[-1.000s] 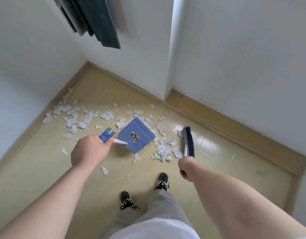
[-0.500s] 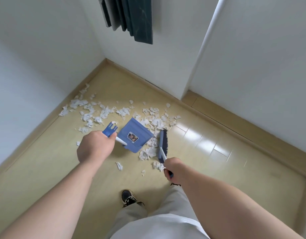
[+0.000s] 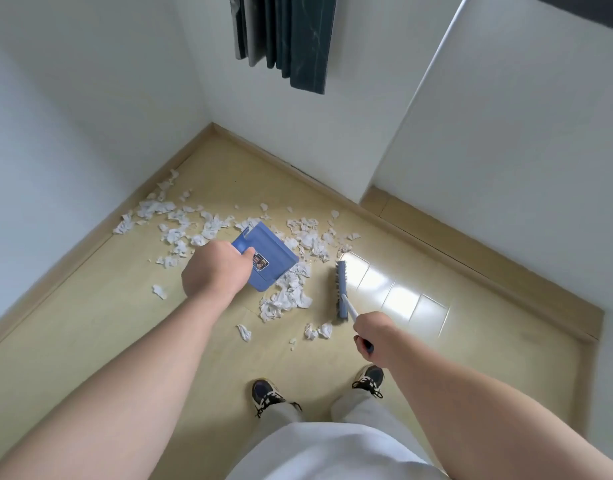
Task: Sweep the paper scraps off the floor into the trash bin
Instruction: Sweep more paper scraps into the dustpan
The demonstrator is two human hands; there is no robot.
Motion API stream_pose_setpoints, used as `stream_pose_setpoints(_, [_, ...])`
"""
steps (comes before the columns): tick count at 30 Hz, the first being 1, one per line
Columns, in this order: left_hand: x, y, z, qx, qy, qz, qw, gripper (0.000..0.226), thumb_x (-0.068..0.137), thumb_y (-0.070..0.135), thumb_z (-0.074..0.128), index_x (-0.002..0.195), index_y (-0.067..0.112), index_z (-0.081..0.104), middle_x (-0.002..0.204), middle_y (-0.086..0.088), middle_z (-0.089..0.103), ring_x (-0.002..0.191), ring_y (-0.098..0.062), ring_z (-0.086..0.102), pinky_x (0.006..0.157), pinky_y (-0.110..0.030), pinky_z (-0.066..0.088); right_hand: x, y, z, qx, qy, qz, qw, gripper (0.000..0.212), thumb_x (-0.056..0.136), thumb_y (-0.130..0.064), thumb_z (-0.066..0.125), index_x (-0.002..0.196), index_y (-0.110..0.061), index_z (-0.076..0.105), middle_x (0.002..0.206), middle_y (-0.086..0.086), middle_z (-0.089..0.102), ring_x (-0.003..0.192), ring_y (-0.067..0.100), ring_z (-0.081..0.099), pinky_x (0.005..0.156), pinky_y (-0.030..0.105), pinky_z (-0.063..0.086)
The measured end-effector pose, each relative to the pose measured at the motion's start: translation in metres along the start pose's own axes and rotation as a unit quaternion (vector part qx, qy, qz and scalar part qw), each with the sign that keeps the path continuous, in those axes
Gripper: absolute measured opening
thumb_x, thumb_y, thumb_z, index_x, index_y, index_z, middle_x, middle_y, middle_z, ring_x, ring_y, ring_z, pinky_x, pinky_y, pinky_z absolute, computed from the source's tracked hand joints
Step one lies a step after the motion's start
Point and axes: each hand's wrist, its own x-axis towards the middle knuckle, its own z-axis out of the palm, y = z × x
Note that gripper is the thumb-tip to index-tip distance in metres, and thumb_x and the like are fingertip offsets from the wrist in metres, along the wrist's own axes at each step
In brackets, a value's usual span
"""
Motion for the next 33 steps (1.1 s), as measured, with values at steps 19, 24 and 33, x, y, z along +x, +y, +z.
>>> stream_pose_setpoints(19, [-0.001, -0.066, -0.033, -0.013, 0.017, -0.022, 1.0, 0.044, 0.089, 0.056, 0.062, 0.068, 0.018, 0.058, 0.067, 0.0, 0.061, 0.063, -0.026, 0.06, 0.056, -0.027, 0.042, -0.022, 0.077, 0.104, 0.016, -0.152, 0.085, 0.985, 0.01, 0.095, -0.015, 0.048, 0.094, -0.007, 0.054, 0.063, 0.002, 0.047, 0.032, 0.009, 0.037, 0.031, 0.012, 0.034])
stream_pose_setpoints(24, [0.007, -0.077, -0.048, 0.001, 0.036, -0.031, 0.999, 0.041, 0.09, 0.054, 0.06, 0.072, 0.018, 0.064, 0.066, 0.0, 0.064, 0.06, -0.022, 0.06, 0.053, -0.024, 0.04, -0.029, 0.061, 0.107, -0.032, -0.223, 0.054, 0.973, 0.009, 0.094, -0.013, 0.049, 0.092, -0.005, 0.052, 0.057, 0.002, 0.047, 0.034, 0.008, 0.032, 0.033, 0.014, 0.03])
stream_pose_setpoints(33, [0.03, -0.065, -0.084, -0.003, 0.081, 0.0, 0.997, 0.04, 0.091, 0.051, 0.059, 0.069, 0.017, 0.06, 0.065, 0.001, 0.06, 0.055, -0.018, 0.053, 0.052, -0.023, 0.035, -0.053, 0.018, 0.125, -0.044, -0.196, 0.007, 0.98, 0.013, 0.093, -0.009, 0.044, 0.098, -0.002, 0.055, 0.058, 0.003, 0.048, 0.03, 0.007, 0.033, 0.031, 0.014, 0.03])
